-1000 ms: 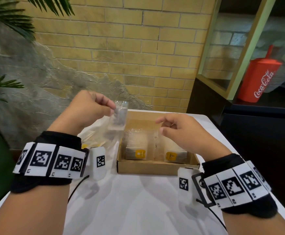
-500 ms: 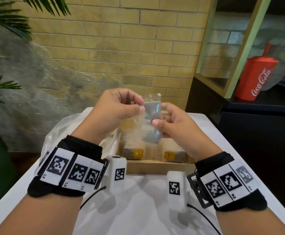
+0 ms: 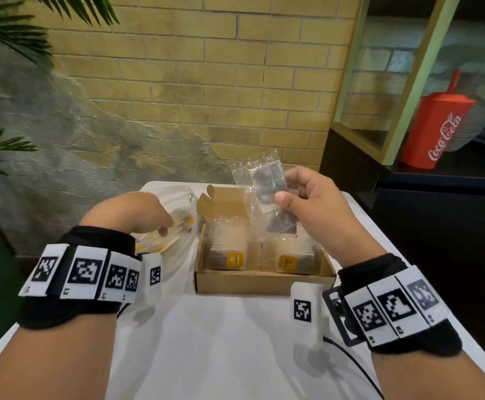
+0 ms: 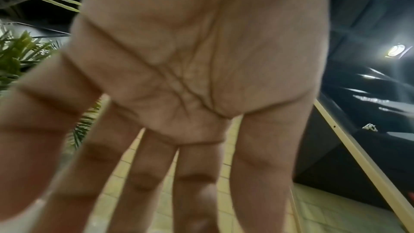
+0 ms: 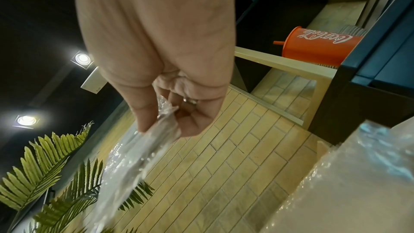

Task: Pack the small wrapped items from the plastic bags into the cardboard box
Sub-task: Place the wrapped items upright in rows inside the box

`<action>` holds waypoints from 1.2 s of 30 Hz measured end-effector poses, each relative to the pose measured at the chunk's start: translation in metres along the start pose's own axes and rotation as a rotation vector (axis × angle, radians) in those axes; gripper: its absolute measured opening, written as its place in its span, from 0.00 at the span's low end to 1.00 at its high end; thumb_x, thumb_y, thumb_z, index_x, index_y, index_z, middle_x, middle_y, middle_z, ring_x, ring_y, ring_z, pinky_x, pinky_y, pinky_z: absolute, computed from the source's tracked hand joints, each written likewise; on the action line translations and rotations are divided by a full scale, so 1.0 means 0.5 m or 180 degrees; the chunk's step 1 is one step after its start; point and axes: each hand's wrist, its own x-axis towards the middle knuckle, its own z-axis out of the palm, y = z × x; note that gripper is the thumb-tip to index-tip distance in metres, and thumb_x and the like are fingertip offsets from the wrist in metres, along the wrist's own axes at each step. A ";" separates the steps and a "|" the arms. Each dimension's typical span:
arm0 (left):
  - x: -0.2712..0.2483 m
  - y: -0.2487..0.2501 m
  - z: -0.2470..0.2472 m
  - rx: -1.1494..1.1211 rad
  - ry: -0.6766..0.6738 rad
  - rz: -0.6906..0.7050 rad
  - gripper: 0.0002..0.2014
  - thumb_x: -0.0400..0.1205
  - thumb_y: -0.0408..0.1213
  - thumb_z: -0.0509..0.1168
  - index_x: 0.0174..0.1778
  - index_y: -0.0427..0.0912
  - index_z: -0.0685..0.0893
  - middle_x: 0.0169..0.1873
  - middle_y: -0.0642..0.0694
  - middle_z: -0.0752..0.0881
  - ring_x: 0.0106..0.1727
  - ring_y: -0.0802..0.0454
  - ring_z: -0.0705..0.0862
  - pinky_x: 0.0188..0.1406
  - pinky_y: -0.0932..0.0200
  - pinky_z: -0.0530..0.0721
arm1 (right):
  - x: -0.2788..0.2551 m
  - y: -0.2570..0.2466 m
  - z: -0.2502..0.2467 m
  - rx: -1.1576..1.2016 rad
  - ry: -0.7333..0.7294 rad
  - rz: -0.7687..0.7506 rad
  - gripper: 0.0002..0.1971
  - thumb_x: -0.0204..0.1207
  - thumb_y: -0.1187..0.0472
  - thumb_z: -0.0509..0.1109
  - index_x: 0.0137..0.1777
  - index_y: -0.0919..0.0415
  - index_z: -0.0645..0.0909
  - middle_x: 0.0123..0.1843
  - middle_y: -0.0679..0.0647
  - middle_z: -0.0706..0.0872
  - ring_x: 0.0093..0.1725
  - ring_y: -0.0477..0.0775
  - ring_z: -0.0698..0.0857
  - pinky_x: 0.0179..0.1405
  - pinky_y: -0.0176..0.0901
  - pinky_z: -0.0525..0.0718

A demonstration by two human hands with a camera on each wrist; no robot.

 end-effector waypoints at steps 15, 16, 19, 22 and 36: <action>0.028 -0.005 0.044 0.0590 -0.0994 -0.0170 0.25 0.83 0.48 0.61 0.73 0.39 0.73 0.74 0.42 0.73 0.72 0.42 0.74 0.60 0.52 0.76 | 0.000 0.000 -0.001 -0.0002 -0.0007 0.0002 0.10 0.79 0.69 0.64 0.45 0.51 0.79 0.39 0.48 0.86 0.28 0.39 0.85 0.24 0.29 0.80; 0.032 -0.008 0.046 0.0627 -0.1048 -0.0148 0.24 0.83 0.47 0.60 0.74 0.41 0.73 0.74 0.43 0.73 0.71 0.42 0.74 0.56 0.53 0.77 | 0.001 0.001 -0.001 -0.0020 -0.0004 0.0000 0.10 0.79 0.69 0.64 0.45 0.51 0.79 0.40 0.49 0.87 0.30 0.41 0.86 0.26 0.31 0.82; 0.032 -0.014 0.045 0.0642 -0.1013 -0.0053 0.21 0.84 0.45 0.58 0.71 0.40 0.76 0.71 0.42 0.75 0.69 0.42 0.75 0.55 0.54 0.76 | 0.001 0.004 -0.001 -0.0048 0.0001 0.0006 0.09 0.79 0.69 0.65 0.46 0.52 0.79 0.41 0.50 0.88 0.34 0.45 0.87 0.27 0.32 0.83; 0.024 -0.019 0.040 0.0517 -0.0921 0.0013 0.19 0.85 0.44 0.58 0.65 0.36 0.79 0.62 0.40 0.80 0.65 0.42 0.78 0.54 0.56 0.76 | 0.003 0.005 -0.001 0.0043 0.0003 0.0038 0.09 0.79 0.69 0.64 0.46 0.53 0.79 0.41 0.49 0.87 0.32 0.41 0.87 0.26 0.32 0.83; 0.026 -0.024 0.025 -0.1821 0.0712 0.0362 0.09 0.73 0.26 0.72 0.45 0.43 0.88 0.35 0.46 0.86 0.31 0.55 0.80 0.29 0.64 0.75 | 0.000 0.001 -0.009 0.0107 0.0052 0.0003 0.09 0.79 0.70 0.64 0.47 0.54 0.78 0.38 0.47 0.86 0.28 0.35 0.84 0.24 0.28 0.80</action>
